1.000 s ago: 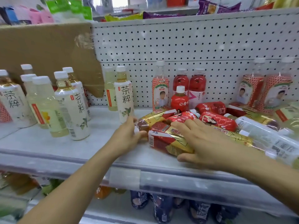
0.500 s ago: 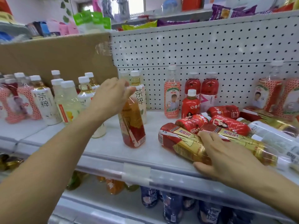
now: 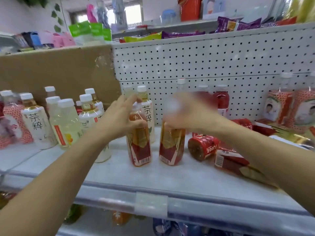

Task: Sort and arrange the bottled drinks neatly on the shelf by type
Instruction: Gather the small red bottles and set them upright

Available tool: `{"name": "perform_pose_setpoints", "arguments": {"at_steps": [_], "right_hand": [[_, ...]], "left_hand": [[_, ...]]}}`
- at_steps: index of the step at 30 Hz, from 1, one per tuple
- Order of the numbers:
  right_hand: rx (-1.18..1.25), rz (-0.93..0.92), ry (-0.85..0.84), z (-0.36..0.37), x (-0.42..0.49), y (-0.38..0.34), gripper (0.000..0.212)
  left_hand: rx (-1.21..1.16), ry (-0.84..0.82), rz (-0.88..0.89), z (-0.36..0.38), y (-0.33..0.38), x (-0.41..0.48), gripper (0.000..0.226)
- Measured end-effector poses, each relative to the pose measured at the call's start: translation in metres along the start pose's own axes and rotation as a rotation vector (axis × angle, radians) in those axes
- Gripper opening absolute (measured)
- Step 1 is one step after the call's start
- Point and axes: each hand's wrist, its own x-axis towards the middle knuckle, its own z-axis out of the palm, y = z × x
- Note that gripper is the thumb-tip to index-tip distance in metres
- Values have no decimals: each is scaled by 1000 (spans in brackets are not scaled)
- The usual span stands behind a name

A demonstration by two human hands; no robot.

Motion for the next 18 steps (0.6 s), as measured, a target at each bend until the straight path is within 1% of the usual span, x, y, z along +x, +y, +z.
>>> {"name": "perform_pose_setpoints", "arguments": {"at_steps": [1,3,4,5,7,8,9,11,12,13,14,16,17,18], "right_hand": [[-43,-14,-15,6,9,-6,33],[-131,-4,-28,15,19,-17,35],[-106,-10,-35,21,26,-18,29],[-32,-24,-41,25,29,-19,25],[130,-2,-42,34,33,-21,36],[146,4,-43,37,33,-21,41],[139,-2,-47,39,31,-20,46],[105,7,-64,36,25,-13,64],[81,21,-63,30,21,-8,72],[52,32,-42,21,16,0,74],[30,46,-5,10,10,11,71],[10,77,98,-17,-4,35,52],[-12,110,127,-32,-10,48,43],[-59,157,108,-44,-16,61,38]], "left_hand": [[-5,-15,7,-2,-5,3,61],[-26,-30,6,-3,-14,8,60],[-40,-32,2,-3,-17,10,60],[-52,-32,1,-2,-19,11,60],[-68,-24,-1,-1,-21,12,60],[-64,-16,-2,0,-21,12,62],[-50,-12,-2,1,-22,10,63],[-29,-15,-11,4,-23,6,67],[-22,0,-14,5,-23,3,69],[-32,52,-2,7,-22,-2,69],[-63,143,35,9,-18,-9,66],[-186,337,169,14,1,-24,54],[-255,367,238,19,15,-31,47],[-312,335,301,26,29,-36,43]]}}
